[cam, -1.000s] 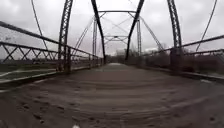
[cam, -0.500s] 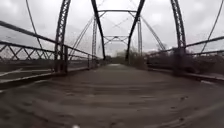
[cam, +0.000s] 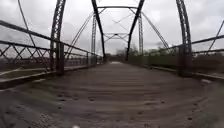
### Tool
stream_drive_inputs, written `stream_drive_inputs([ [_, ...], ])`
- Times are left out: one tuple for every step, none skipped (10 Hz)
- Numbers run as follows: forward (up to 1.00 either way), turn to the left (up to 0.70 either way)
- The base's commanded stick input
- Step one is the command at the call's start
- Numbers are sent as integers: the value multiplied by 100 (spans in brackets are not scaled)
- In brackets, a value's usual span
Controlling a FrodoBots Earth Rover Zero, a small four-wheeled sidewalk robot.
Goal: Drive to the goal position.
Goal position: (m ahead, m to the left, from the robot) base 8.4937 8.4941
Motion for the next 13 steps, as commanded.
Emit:
stream_drive_inputs([
  [70,0],
  [70,0],
  [70,0],
  [70,0],
  [70,0],
  [70,0],
  [70,0],
  [70,0],
  [70,0],
  [70,0],
  [70,0],
  [70,0],
  [70,0],
])
